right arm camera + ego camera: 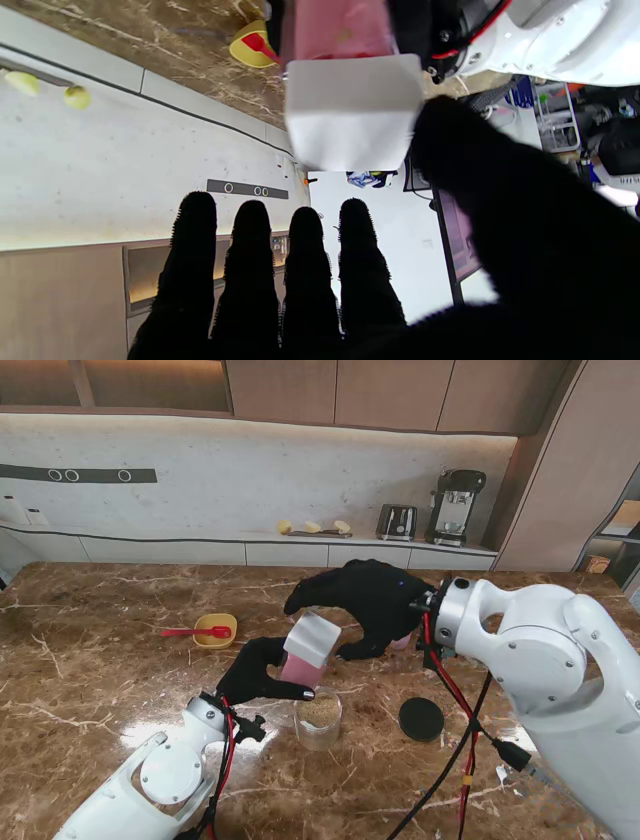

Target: Measure grain into the airtight container

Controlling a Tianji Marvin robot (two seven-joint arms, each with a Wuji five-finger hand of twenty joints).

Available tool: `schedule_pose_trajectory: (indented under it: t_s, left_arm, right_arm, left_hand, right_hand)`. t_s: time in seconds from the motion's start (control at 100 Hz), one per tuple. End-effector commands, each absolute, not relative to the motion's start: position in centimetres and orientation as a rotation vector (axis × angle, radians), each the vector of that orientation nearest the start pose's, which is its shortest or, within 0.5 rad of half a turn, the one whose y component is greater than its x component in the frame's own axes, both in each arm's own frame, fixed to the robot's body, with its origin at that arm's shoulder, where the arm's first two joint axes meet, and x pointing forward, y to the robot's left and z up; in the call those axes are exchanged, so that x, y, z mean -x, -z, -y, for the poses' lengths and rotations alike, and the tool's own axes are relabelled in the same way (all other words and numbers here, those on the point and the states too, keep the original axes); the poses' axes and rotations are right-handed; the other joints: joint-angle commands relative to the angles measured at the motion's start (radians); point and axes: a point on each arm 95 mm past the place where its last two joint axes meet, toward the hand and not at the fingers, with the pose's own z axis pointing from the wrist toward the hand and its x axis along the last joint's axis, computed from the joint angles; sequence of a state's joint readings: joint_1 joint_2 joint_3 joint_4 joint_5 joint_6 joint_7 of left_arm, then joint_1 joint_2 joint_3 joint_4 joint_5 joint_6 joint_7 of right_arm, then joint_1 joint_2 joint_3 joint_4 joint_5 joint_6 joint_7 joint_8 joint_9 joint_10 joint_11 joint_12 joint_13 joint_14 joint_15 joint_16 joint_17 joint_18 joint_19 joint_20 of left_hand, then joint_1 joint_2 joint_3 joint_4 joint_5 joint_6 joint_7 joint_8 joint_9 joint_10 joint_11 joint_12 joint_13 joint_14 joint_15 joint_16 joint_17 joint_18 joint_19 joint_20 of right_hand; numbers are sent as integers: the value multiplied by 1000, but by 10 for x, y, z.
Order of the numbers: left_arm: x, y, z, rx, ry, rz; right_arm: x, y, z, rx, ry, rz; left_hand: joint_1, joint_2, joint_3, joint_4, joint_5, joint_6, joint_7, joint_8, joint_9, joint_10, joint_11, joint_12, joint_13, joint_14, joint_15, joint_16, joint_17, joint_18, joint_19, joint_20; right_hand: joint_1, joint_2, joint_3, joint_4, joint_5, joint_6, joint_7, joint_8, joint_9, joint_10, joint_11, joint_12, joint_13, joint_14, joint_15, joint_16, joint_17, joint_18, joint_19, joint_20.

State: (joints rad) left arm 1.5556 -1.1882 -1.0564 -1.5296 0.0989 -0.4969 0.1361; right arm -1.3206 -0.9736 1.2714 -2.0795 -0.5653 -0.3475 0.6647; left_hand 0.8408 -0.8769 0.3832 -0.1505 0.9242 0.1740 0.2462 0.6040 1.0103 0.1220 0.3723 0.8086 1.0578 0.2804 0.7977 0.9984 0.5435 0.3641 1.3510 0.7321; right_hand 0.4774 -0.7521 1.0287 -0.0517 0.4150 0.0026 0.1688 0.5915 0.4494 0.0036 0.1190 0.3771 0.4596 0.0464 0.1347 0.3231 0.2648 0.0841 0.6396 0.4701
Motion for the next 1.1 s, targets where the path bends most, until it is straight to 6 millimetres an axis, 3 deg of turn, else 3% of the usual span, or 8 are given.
schedule_pose_trajectory:
  t_s: [0.0, 0.23, 0.49, 0.67, 0.8, 0.85, 0.93, 1.09]
  left_arm:
    - [-369, 324, 82, 1717, 2615, -899]
    - [-370, 323, 81, 1714, 2615, -906]
    - [-370, 323, 80, 1710, 2611, -907]
    - [-369, 323, 81, 1712, 2609, -896]
    - [-368, 324, 80, 1714, 2608, -894]
    - [-368, 323, 81, 1714, 2608, -892]
    - [-368, 323, 81, 1715, 2609, -892]
    - [-368, 323, 80, 1713, 2608, -892]
  right_arm:
    - [-376, 113, -66, -679, -1815, -2070]
    - [-384, 125, -75, -647, -1739, -2148]
    - [-388, 134, -85, -647, -1772, -2122]
    - [-388, 136, -88, -662, -1777, -2066]
    - [-388, 141, -91, -617, -1768, -1986]
    - [-388, 143, -93, -588, -1756, -1954]
    - [-385, 144, -94, -553, -1703, -1942]
    - [-382, 142, -93, -572, -1719, -1902]
  left_hand:
    - [220, 439, 528, -9, 144, -404, 700, -2, 134, -201, 170, 52, 17, -73, 20, 11, -2, -25, 21, 12]
    - [221, 439, 528, -9, 144, -406, 701, -1, 133, -203, 170, 52, 17, -73, 20, 11, -3, -26, 20, 12]
    - [221, 439, 527, -9, 142, -405, 701, -1, 132, -202, 170, 51, 15, -73, 19, 11, -4, -27, 20, 12]
    - [222, 438, 527, -10, 144, -401, 701, -1, 133, -200, 170, 52, 16, -71, 19, 11, -6, -26, 18, 11]
    - [222, 439, 528, -10, 145, -399, 700, -2, 134, -198, 169, 51, 14, -70, 18, 10, -6, -24, 18, 11]
    - [223, 438, 528, -10, 145, -400, 699, -2, 134, -198, 169, 51, 15, -68, 18, 10, -6, -24, 18, 11]
    - [222, 437, 528, -10, 145, -401, 699, -2, 135, -198, 169, 51, 14, -68, 18, 10, -6, -23, 18, 12]
    - [222, 436, 529, -10, 146, -400, 700, -2, 135, -197, 170, 52, 16, -69, 20, 11, -5, -23, 18, 12]
  right_hand:
    - [49, -45, 79, -28, -44, 17, -27, -7, -32, 6, -16, -27, -43, -21, -18, -31, -14, -30, -32, 8]
    - [111, -56, 137, -39, -32, -38, -21, -5, -21, -8, 2, -36, -32, -70, -7, -43, 9, -47, -23, 13]
    - [54, -12, 80, -69, 126, -109, 173, 142, 182, -31, 150, 84, 173, -68, 165, 91, 123, -27, 125, 94]
    - [-110, 73, -93, -72, 192, -74, 152, 135, 436, -68, 250, 191, 423, -73, 353, 234, 324, -17, 375, 166]
    - [-247, 251, -356, -16, 213, -26, 119, 27, 567, -49, 293, 196, 597, -57, 495, 262, 516, -45, 676, 80]
    - [-323, 255, -343, 3, 228, -14, 115, -15, 644, -49, 327, 196, 670, -52, 548, 253, 584, -56, 768, 33]
    - [-480, 336, -293, 17, 237, 4, 106, -66, 739, -42, 349, 181, 763, -34, 588, 236, 677, -78, 846, -25]
    - [-586, 431, -284, 31, 219, 1, 110, -115, 723, 1, 258, 109, 750, -5, 520, 204, 646, -41, 827, -86]
